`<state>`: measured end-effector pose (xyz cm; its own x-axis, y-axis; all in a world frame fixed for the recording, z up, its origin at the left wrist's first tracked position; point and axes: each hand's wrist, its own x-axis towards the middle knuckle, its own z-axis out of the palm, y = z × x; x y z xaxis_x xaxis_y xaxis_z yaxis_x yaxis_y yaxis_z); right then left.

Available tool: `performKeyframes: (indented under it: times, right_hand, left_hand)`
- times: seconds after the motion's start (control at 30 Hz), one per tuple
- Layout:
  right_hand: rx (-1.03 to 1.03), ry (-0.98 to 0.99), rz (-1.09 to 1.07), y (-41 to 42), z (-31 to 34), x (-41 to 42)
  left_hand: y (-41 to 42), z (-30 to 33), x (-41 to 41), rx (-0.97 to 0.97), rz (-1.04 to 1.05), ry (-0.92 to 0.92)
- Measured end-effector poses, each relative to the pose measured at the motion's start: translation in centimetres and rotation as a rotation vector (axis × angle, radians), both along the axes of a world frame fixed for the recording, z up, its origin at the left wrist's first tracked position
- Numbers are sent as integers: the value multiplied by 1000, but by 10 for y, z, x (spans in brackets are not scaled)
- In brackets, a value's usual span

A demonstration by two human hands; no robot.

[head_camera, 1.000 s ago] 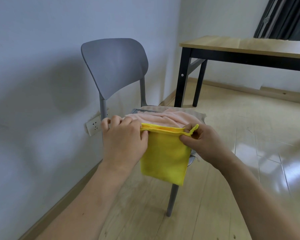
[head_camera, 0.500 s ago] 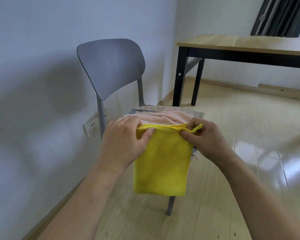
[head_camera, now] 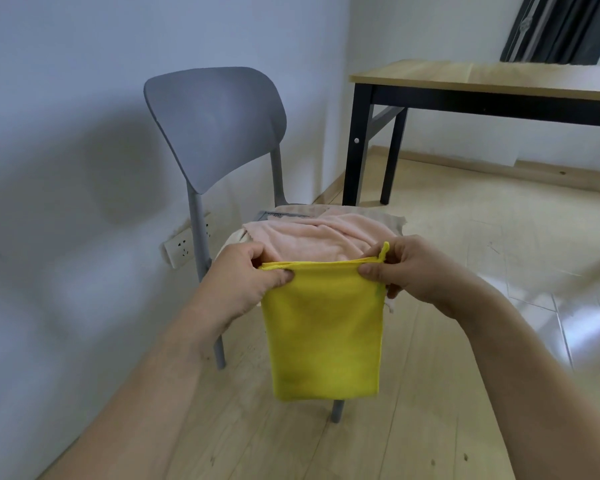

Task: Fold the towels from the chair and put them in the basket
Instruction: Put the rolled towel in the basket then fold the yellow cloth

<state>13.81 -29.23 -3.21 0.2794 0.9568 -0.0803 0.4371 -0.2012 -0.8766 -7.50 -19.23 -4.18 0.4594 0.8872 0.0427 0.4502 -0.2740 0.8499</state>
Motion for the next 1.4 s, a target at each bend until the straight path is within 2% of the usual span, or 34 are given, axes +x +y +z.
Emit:
performKeyframes:
  times: [0.1,0.17,0.2,0.27,0.33,0.4,0.47,0.53,0.6,0.67,0.77,0.8,0.87,1.17,1.33,1.4]
  right_hand:
    - [-38,-165,-41,5,5,6]
    - [37,-338,-89,12,9,10]
    - [131,-413,-125,16,11,11]
    - [386,-510,-180,23,16,9]
    - [644,-545,-238,28,19,10]
    - [826,-526,-291,32,16,13]
    - [886,-474,-292,33,11,17]
    - [823,-427,-252,30,4,19]
    - [652,-398,-189,27,0,20]
    - [321,-384,-91,25,-4,23]
    - [-313,-450,128,25,-19,27]
    - [-454,-438,176,25,-25,27]
    - [-565,-377,215,25,-34,26]
    - [-438,-345,167,29,-24,26]
    - [40,-519,-75,53,-27,20]
    - [140,-509,-182,64,-38,20]
  left_hand:
    - [7,7,6,-162,-50,-33]
    - [12,11,16,-124,-42,-34]
    - [15,12,24,-15,-9,-12]
    - [14,19,38,321,114,20]
    - [10,27,47,630,181,-106]
    - [11,27,50,803,122,-248]
    - [15,15,51,871,48,-245]
    - [19,0,51,842,-30,-163]
    - [21,-15,47,703,-119,-43]
    - [23,-31,39,476,-244,117]
    - [27,-53,29,201,-406,336]
    - [27,-58,28,143,-424,371]
    - [28,-62,27,81,-427,384]
    - [33,-58,34,72,-307,177]
    - [48,-62,51,35,-52,48]
    - [54,-64,59,18,51,8]
